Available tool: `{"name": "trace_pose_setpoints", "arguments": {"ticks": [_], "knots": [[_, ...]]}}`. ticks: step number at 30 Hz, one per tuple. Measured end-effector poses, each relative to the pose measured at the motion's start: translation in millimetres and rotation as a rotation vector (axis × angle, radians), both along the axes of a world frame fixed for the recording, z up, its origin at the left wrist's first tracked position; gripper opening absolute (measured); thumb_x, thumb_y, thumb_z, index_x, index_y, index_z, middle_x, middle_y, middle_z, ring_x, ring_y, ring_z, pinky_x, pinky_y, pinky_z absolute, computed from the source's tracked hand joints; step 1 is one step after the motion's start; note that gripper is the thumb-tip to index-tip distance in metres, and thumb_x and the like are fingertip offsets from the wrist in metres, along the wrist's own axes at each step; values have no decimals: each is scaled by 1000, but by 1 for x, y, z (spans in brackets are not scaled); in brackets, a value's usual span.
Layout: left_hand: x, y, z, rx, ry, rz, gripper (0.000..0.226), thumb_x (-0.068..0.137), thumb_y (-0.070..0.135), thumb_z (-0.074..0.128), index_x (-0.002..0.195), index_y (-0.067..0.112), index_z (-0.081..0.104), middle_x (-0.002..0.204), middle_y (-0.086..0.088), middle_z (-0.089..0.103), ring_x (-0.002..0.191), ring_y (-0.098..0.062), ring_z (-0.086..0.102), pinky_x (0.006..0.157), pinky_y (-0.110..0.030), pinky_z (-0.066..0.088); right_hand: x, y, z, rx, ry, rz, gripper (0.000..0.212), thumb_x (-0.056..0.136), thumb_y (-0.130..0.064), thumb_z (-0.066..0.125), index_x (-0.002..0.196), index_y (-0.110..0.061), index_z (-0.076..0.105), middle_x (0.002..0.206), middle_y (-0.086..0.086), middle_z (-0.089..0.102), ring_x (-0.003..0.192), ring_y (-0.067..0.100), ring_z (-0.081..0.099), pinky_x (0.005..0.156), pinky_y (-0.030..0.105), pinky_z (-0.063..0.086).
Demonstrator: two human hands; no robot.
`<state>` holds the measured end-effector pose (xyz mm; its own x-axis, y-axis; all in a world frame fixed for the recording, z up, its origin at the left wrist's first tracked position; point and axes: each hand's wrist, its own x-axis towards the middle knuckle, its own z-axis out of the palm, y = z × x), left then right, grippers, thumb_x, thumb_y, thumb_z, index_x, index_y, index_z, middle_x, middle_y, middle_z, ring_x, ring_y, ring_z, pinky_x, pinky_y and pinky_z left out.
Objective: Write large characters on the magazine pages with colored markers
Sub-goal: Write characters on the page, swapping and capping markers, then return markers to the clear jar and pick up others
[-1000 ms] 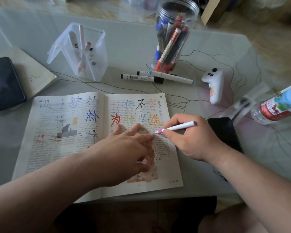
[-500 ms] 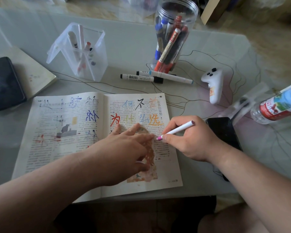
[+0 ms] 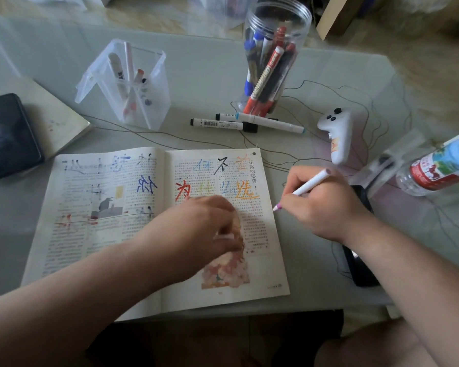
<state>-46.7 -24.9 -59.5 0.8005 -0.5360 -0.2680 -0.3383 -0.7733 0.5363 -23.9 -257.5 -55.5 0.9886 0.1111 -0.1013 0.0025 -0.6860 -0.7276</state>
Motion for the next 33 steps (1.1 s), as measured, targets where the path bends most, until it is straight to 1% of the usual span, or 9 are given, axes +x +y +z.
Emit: {"name": "trace_pose_setpoints", "arguments": {"ticks": [1,3,5,8,13,21,27,29,33], "knots": [[2,2,0,-76,-85,72,29,87,59,61,79,32,61,106,19,60,100,-4,53,91,-31,47,-1,0,4,129,-45,-13,14,68,-17,65,60,-8,59,54,9,57,51,14,46,46,25,34],[7,4,4,-180,-239,177,33,81,64,62,74,31,65,76,18,55,77,-3,51,71,-25,45,-2,2,11,406,-56,-16,11,69,-15,67,64,-7,64,59,19,59,58,35,53,53,38,40],[9,6,13,-270,-275,257,27,77,58,71,72,32,69,62,18,52,68,0,53,60,-12,38,-2,6,16,658,-1,-4,6,70,-15,72,68,-10,69,61,17,63,62,35,58,61,41,48],[9,8,22,-347,-280,296,16,75,46,81,76,31,76,61,16,60,71,0,58,62,-9,42,-2,11,19,854,96,24,5,70,-16,75,72,-11,73,64,14,65,66,26,64,67,29,53],[7,7,23,-358,-240,310,16,78,49,77,79,33,77,68,12,67,72,-11,61,64,-27,46,-7,15,24,867,115,52,5,72,-14,73,75,-11,73,66,9,68,70,26,64,68,26,53],[4,4,26,-339,-207,241,36,83,61,58,77,30,74,66,10,64,70,-13,59,62,-29,43,-12,15,27,740,124,78,4,80,-7,66,79,-6,69,72,13,70,75,26,67,73,30,53],[6,7,27,-284,-188,45,45,101,56,40,80,25,65,69,10,57,71,-11,56,62,-30,45,-14,16,35,630,140,143,13,82,-8,79,84,1,68,78,16,75,78,24,73,71,26,56],[6,9,26,-291,-230,7,43,101,53,40,80,24,64,69,11,55,69,-11,56,62,-33,47,-13,16,41,606,161,162,16,78,-11,79,84,1,70,78,14,76,77,22,75,70,25,57],[5,10,29,-350,-358,42,34,99,40,55,76,18,68,64,9,54,62,-10,53,56,-28,42,-14,20,43,643,167,131,17,75,-16,78,80,-2,72,76,15,76,67,16,72,60,23,52]]}}
